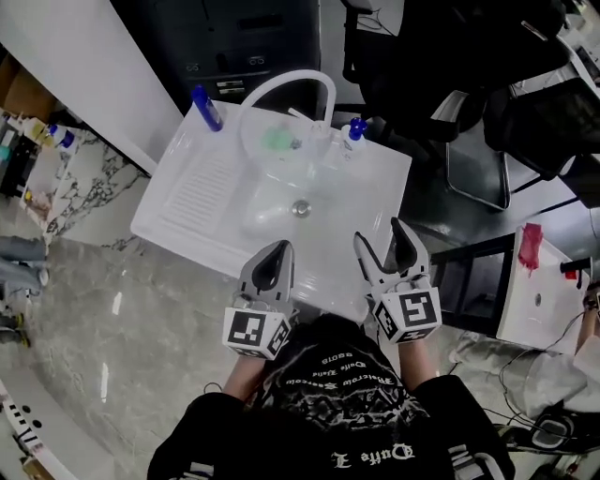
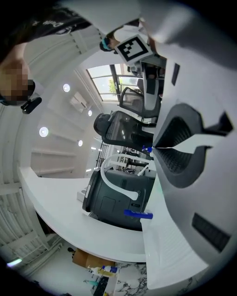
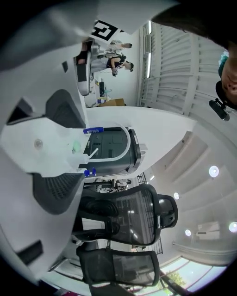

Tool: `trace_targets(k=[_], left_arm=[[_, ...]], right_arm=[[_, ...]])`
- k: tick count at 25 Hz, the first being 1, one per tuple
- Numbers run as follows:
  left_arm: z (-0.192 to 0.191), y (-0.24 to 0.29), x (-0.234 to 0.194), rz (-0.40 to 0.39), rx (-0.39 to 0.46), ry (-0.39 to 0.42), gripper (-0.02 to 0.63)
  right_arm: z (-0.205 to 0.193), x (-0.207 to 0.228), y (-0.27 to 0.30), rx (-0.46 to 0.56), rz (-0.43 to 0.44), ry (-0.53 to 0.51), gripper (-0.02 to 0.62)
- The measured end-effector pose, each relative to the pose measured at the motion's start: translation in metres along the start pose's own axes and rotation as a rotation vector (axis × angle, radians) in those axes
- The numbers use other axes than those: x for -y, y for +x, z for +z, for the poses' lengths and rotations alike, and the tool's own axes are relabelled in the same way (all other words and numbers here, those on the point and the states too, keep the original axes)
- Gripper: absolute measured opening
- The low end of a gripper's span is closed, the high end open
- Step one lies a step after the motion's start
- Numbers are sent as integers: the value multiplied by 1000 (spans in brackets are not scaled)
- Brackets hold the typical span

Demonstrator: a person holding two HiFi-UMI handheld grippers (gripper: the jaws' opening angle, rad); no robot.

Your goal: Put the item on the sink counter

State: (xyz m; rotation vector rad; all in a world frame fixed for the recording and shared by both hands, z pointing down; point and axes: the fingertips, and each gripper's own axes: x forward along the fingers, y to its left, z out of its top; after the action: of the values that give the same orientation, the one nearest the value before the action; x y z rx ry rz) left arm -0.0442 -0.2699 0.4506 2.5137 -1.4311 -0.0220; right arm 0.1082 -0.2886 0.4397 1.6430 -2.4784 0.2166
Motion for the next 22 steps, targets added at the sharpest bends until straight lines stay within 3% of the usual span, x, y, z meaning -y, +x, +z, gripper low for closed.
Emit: trace_targets(k=[7, 14, 22], left_arm=[[-2, -4, 25, -83, 7, 22, 8], [-2, -6, 35, -120, 10, 28, 8], [2, -13, 44, -139, 24, 28, 8]], right_arm=[[-33, -13, -41, -56, -55, 32, 302], [-29, -12, -52, -55, -64, -8, 285], [-22, -13, -52, -40, -90, -13, 85]])
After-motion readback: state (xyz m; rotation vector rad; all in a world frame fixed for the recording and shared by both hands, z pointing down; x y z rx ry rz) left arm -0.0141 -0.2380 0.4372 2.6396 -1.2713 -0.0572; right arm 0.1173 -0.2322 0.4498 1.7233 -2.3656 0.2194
